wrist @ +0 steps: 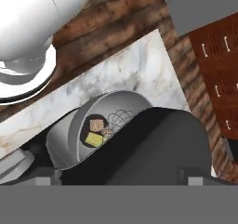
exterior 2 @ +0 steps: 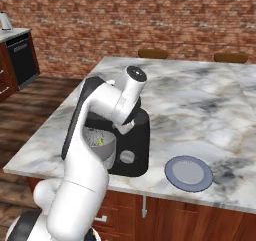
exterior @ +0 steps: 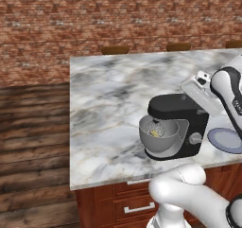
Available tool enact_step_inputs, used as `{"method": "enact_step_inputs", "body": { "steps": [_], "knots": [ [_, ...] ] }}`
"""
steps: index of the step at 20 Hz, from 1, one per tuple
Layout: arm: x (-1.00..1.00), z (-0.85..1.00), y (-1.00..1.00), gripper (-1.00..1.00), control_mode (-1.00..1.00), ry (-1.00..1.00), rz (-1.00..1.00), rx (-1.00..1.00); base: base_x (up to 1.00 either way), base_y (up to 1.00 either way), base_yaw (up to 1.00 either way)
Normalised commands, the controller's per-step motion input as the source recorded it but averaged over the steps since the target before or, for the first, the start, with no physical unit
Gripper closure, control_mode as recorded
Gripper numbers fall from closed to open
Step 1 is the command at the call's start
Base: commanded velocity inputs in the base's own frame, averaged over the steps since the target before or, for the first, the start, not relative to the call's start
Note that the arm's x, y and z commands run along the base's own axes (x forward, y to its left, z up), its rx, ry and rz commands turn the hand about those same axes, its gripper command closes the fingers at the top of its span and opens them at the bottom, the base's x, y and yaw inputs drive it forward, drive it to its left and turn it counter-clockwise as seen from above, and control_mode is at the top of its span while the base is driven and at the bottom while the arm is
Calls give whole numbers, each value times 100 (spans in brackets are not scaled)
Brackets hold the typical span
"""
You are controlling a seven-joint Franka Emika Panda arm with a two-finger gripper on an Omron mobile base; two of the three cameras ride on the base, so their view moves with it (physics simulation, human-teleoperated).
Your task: Add butter and sugar cubes to the stand mixer bowl and then turn on the stand mixer to begin making frosting.
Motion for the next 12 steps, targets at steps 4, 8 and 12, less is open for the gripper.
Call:
{"method": "enact_step_inputs", "body": {
  "steps": [4, 8, 12],
  "knots": [
    [-96, 0, -43, -100, -100, 0, 3, 0, 0, 0, 0],
    [-44, 0, -45, -100, -100, -8, 0, 0, 0, 0, 0],
    [-8, -1, -19, -100, -100, -1, 7, 1, 0, 0, 0]
  ]
}}
